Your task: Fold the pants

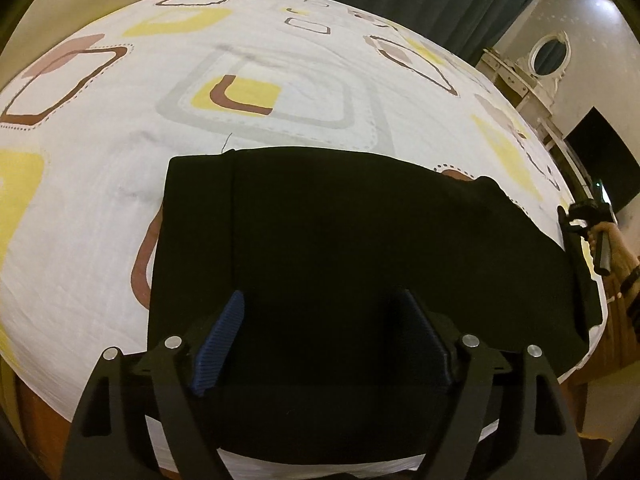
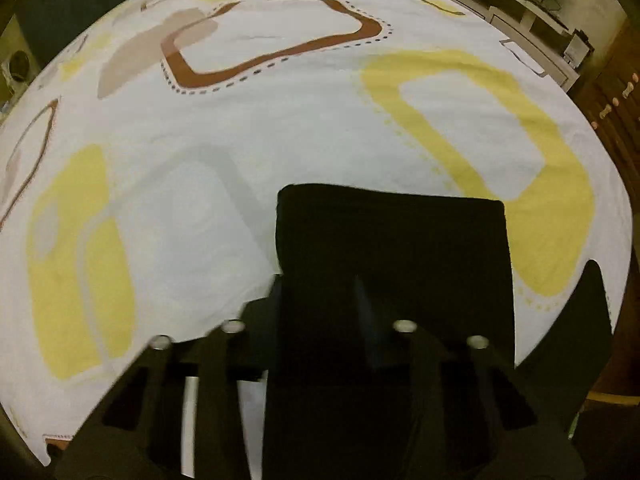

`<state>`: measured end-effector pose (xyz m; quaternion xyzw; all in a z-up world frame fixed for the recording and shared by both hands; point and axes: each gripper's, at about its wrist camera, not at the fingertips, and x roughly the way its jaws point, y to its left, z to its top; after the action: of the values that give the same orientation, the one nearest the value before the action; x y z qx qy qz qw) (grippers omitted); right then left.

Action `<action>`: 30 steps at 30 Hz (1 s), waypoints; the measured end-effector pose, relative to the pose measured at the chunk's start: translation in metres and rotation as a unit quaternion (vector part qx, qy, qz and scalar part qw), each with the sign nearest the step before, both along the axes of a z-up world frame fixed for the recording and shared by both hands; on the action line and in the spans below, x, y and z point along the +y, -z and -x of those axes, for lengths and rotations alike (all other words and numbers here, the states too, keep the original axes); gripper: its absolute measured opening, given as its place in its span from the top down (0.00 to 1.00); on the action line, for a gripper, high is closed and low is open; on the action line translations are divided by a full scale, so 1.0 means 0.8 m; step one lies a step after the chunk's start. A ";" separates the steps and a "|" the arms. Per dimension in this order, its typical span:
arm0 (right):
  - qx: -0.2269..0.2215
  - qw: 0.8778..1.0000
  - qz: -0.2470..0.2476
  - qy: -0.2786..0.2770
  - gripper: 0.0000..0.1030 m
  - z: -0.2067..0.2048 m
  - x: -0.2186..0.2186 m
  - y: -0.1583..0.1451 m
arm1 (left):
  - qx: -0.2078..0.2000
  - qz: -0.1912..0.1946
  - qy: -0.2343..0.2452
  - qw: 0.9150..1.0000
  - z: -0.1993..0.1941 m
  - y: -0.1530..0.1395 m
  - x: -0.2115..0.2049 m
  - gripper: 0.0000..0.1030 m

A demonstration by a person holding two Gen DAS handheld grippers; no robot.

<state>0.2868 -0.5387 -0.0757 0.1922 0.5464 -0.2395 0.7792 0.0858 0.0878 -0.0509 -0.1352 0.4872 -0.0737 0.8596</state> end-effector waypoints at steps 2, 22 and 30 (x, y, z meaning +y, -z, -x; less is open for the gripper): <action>-0.034 0.999 -0.021 0.004 0.92 0.013 -0.012 -0.020 | 0.000 -0.003 0.000 1.000 0.001 0.000 -0.002 0.23; -0.395 0.892 -0.214 0.048 0.94 0.303 -0.232 -0.113 | -0.010 -0.030 -0.012 0.999 0.008 0.001 -0.018 0.21; -0.325 0.896 -0.260 0.154 0.94 0.382 -0.261 0.045 | -0.010 -0.032 -0.022 0.999 0.007 0.001 -0.022 0.20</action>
<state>-0.0189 -0.7477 -0.1114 0.5367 0.2693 -0.1303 0.7889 0.0799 0.0703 -0.0518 -0.1176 0.4779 -0.0400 0.8696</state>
